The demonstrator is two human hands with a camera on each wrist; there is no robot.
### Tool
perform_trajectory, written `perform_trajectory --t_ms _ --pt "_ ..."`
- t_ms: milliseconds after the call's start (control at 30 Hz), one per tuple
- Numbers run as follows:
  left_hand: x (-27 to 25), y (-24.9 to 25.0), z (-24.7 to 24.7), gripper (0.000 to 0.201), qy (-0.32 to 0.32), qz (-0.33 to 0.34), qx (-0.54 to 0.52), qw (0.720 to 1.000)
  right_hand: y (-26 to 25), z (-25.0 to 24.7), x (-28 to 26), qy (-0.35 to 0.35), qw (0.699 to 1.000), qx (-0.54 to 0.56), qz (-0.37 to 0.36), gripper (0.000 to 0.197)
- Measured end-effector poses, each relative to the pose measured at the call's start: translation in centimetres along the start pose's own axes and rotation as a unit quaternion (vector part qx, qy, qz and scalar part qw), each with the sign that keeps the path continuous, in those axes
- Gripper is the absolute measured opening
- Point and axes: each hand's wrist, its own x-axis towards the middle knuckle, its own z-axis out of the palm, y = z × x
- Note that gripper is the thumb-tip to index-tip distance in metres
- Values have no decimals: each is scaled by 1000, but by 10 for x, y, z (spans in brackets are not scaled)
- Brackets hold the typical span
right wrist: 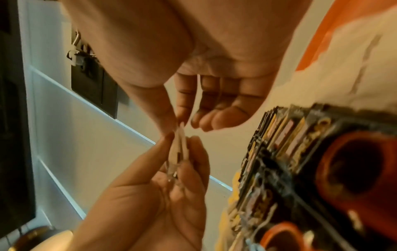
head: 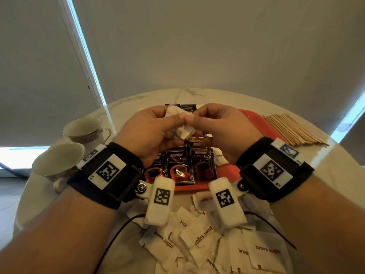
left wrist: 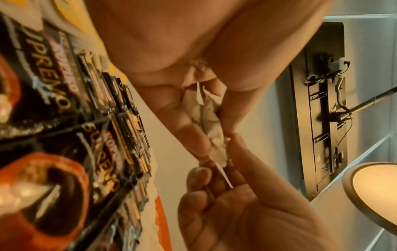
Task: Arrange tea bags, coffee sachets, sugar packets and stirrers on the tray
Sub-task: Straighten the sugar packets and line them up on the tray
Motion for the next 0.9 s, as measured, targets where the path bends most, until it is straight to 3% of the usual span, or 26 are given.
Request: perform_trajectory --t_ms 133,267,467,533,633,700,800,900 --pt "1 -2 -2 27 -26 -3 49 998 11 2 1 25 992 120 13 8" --pt "0 -5 -2 31 -35 4 101 994 13 -3 -1 50 986 156 8 7" --pt "-1 -2 -6 28 -10 44 130 991 20 -5 -3 -27 992 125 8 38" --pt "1 -2 -4 9 8 34 109 993 20 -10 -2 -31 990 140 8 40" --pt "5 -4 -2 21 51 49 97 993 20 -13 -4 -34 990 137 12 43" --pt "4 -3 0 21 61 68 97 991 20 -12 -5 -21 992 127 18 38" --pt "2 0 0 12 63 75 70 993 20 -12 -5 4 992 120 31 14" --pt "3 1 -1 12 50 59 42 996 17 -13 -5 34 993 109 27 9"
